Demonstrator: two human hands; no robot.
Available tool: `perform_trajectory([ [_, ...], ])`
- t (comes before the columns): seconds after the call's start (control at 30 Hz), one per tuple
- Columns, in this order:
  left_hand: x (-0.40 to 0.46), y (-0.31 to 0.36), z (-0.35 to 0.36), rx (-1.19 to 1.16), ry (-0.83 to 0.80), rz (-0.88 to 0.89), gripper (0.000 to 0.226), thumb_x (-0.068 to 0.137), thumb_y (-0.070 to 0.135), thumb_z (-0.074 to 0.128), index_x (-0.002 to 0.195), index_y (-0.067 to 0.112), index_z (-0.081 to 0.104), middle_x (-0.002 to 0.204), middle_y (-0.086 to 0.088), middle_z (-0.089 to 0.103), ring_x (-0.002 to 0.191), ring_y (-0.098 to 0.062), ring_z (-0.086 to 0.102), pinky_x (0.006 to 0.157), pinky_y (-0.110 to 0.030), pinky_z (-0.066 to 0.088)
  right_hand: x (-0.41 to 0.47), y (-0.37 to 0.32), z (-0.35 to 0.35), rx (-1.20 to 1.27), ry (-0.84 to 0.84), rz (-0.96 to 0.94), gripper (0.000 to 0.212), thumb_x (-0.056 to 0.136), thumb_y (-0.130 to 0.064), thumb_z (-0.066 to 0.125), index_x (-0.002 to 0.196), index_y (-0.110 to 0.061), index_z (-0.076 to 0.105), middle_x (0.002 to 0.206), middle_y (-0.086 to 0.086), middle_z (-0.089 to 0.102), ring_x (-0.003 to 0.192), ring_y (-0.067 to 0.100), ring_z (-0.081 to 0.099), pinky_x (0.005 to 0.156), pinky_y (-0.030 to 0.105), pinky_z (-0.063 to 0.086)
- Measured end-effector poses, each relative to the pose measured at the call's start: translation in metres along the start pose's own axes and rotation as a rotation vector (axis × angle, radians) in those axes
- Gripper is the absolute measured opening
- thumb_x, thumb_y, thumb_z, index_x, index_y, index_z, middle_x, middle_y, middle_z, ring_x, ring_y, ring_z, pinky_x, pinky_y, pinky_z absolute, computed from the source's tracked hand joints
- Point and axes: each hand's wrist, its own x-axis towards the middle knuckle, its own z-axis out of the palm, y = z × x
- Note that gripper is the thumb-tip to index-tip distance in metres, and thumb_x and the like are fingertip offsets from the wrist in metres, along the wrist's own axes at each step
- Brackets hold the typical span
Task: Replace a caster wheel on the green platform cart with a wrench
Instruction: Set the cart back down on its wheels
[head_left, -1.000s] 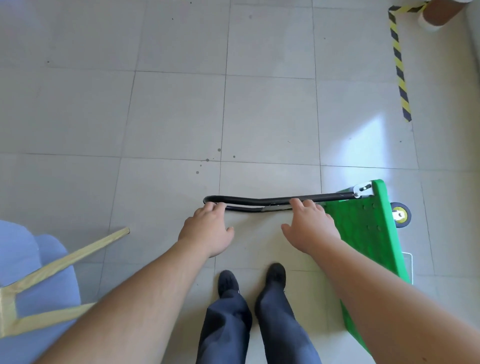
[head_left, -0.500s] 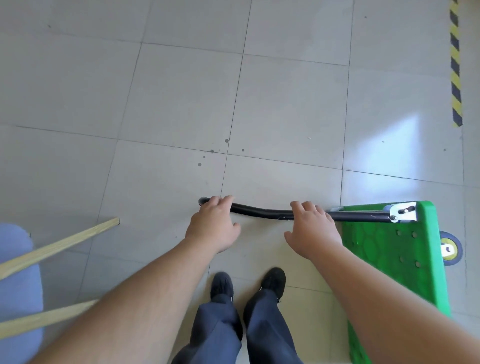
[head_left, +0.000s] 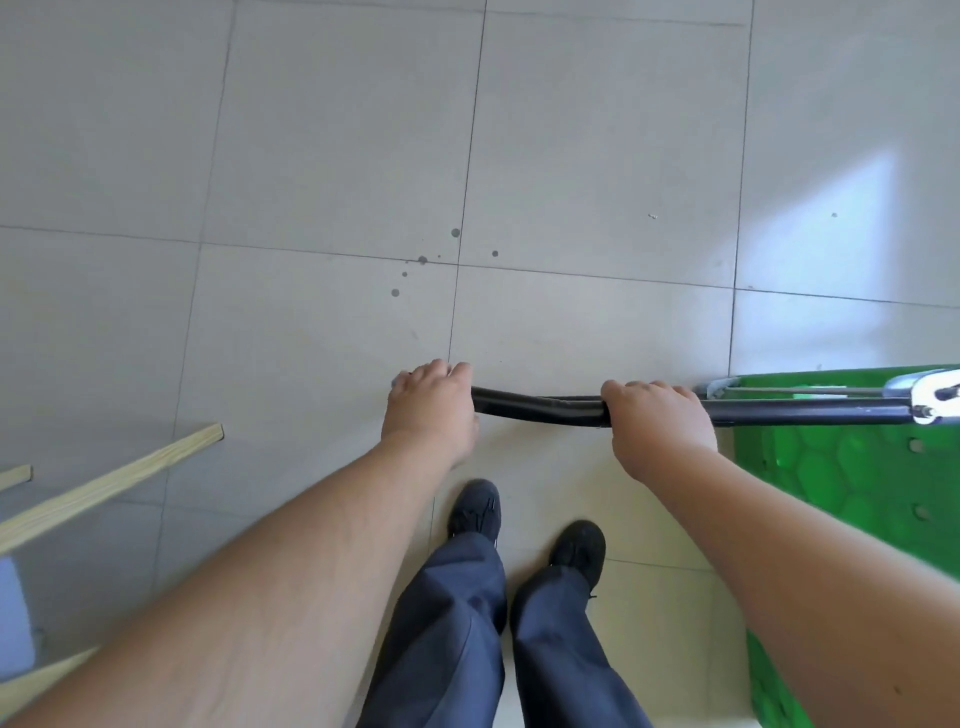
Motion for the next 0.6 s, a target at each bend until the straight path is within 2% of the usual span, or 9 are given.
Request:
perform_trajectory([
  [0.07, 0.008, -0.007, 0.002, 0.024, -0.008, -0.024, 0.031, 0.096, 0.023, 0.057, 0.127, 0.021, 0.055, 0.126, -0.001, 0.056, 0.117, -0.025, 0.052, 0.101, -0.034, 0.038, 0.005, 0.0, -0.003, -0.017, -0.023, 0.014, 0.021, 0.089, -0.003, 0.047, 0.093, -0.024, 0.046, 0.076, -0.004, 0.048, 0.072, 0.021, 0.048, 0.065, 0.031, 0.032],
  [0.17, 0.013, -0.016, 0.002, 0.025, -0.027, -0.062, 0.028, 0.097, 0.02, 0.056, 0.125, 0.02, 0.055, 0.124, -0.002, 0.055, 0.117, -0.025, 0.051, 0.086, -0.032, 0.039, 0.009, 0.001, -0.006, -0.013, -0.042, 0.024, 0.019, 0.089, -0.006, 0.05, 0.091, -0.024, 0.051, 0.076, -0.003, 0.051, 0.065, 0.019, 0.049, 0.054, 0.03, 0.032],
  [0.23, 0.014, -0.021, -0.002, 0.02, -0.033, -0.071, 0.026, 0.098, 0.017, 0.055, 0.124, 0.019, 0.054, 0.123, -0.002, 0.054, 0.117, -0.025, 0.05, 0.079, -0.032, 0.037, 0.009, 0.004, -0.008, -0.001, -0.048, 0.025, 0.017, 0.09, -0.008, 0.051, 0.089, -0.025, 0.051, 0.076, -0.004, 0.051, 0.066, 0.02, 0.051, 0.055, 0.03, 0.035],
  [0.4, 0.009, -0.022, -0.023, -0.016, -0.049, -0.062, 0.018, 0.101, 0.019, 0.052, 0.118, 0.018, 0.054, 0.118, -0.002, 0.054, 0.113, -0.026, 0.052, 0.076, -0.035, 0.04, 0.002, 0.021, -0.022, 0.037, -0.072, 0.034, 0.017, 0.089, -0.007, 0.05, 0.088, -0.024, 0.051, 0.078, -0.003, 0.052, 0.072, 0.022, 0.056, 0.058, 0.031, 0.041],
  [0.5, 0.003, -0.014, -0.043, -0.023, -0.048, -0.03, 0.013, 0.099, 0.018, 0.054, 0.112, 0.019, 0.057, 0.111, 0.0, 0.056, 0.105, -0.026, 0.056, 0.075, -0.037, 0.047, -0.005, 0.036, -0.033, 0.059, -0.094, 0.032, 0.019, 0.087, -0.006, 0.048, 0.09, -0.024, 0.055, 0.083, -0.003, 0.055, 0.077, 0.023, 0.059, 0.059, 0.031, 0.044],
  [0.6, -0.007, -0.003, -0.062, -0.014, -0.02, 0.007, 0.011, 0.097, 0.013, 0.054, 0.106, 0.017, 0.059, 0.105, -0.001, 0.059, 0.096, -0.026, 0.057, 0.071, -0.037, 0.047, -0.01, 0.048, -0.049, 0.074, -0.125, 0.02, 0.021, 0.086, -0.006, 0.048, 0.091, -0.023, 0.06, 0.083, -0.003, 0.056, 0.076, 0.021, 0.059, 0.061, 0.032, 0.048],
])
